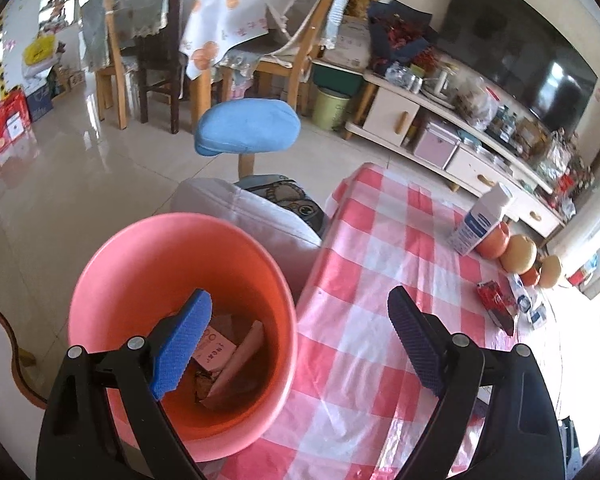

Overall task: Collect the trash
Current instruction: 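Move both open tools back over the table items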

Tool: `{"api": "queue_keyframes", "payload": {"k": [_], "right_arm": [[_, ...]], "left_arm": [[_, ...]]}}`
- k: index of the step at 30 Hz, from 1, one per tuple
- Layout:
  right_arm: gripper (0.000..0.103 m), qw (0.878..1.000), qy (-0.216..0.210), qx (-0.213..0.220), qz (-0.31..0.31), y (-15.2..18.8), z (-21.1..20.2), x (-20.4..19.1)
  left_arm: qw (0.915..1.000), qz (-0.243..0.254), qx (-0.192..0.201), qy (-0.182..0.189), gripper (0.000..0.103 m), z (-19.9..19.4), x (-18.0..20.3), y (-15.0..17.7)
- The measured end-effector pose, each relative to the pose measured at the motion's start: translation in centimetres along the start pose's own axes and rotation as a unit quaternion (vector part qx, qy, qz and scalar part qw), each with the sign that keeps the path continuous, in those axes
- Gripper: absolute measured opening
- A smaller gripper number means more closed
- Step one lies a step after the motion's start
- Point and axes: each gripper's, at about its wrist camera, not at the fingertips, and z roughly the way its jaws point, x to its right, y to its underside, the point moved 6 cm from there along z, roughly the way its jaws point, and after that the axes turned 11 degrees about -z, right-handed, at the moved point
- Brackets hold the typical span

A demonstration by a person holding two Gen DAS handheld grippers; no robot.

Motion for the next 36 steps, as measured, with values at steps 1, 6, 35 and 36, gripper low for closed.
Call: {"api": "queue_keyframes", "payload": {"k": [1, 6, 35, 36], "right_arm": [[0.089, 1.000, 0.003, 0.000, -0.001, 0.1, -0.2, 0.2], [0.092, 1.000, 0.019, 0.003, -0.005, 1.1, -1.4, 1.7], [0.095, 0.998, 0.047, 0.026, 0.029, 3.9, -6.0, 8.5], [0.095, 0.998, 0.048, 0.027, 0.031, 4.0, -6.2, 8.7]], "left_arm": [[1.0000, 0.006, 0.000, -0.001, 0.089, 0.0, 0.5, 0.1], [0.9993, 0.036, 0.000, -0.004, 0.089, -0.1, 3.0, 0.9], [0.9872, 0.159, -0.015, 0.007, 0.091, 0.4, 13.8, 5.5], [0.9861, 0.165, -0.015, 0.008, 0.091, 0.3, 14.3, 5.8]]}}
